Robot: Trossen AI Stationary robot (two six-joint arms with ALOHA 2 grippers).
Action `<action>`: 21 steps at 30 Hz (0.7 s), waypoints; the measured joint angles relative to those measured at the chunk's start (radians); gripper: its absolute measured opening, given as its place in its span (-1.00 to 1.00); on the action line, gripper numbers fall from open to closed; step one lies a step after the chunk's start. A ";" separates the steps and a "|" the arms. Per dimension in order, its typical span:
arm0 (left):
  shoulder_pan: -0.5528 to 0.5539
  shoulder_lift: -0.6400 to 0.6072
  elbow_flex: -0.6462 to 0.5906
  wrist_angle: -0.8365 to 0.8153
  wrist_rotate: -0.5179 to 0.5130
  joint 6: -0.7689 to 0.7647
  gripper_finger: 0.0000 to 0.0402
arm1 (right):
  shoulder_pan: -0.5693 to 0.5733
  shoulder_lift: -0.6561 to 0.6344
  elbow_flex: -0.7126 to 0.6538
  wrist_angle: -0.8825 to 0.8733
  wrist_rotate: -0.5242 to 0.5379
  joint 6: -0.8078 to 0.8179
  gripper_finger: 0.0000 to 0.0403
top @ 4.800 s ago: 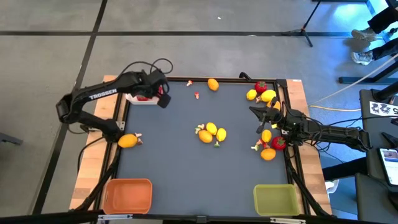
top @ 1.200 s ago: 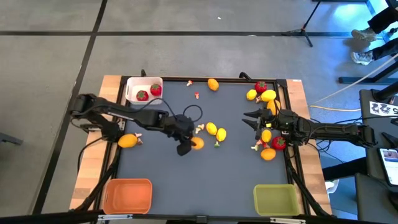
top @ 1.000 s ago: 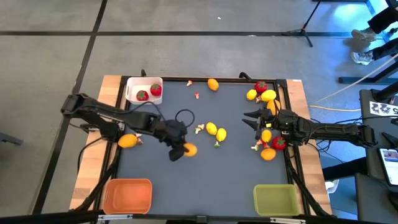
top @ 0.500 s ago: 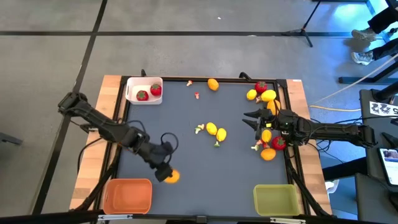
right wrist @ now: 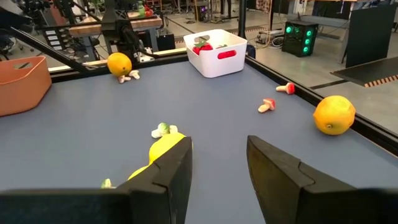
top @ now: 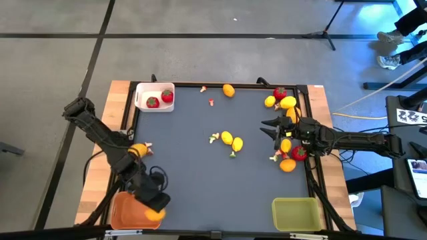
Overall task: Sort produce into baskets
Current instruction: Put the yellow lemon into the orange bin
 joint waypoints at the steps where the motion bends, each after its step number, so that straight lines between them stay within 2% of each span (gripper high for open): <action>1: -0.016 0.000 0.000 -0.023 0.014 -0.032 -0.07 | 0.000 0.000 0.000 0.000 0.000 0.000 -0.23; 8: -0.114 0.000 0.000 -0.216 0.157 -0.238 -0.07 | 0.000 0.000 0.000 -0.001 0.000 0.000 -0.23; 12: -0.151 0.000 0.000 -0.289 0.166 -0.279 -0.07 | 0.000 0.000 0.000 -0.001 0.000 0.000 -0.23; 21: -0.163 0.000 0.000 -0.450 0.166 -0.256 -0.07 | 0.000 0.000 0.000 -0.001 0.000 0.000 -0.23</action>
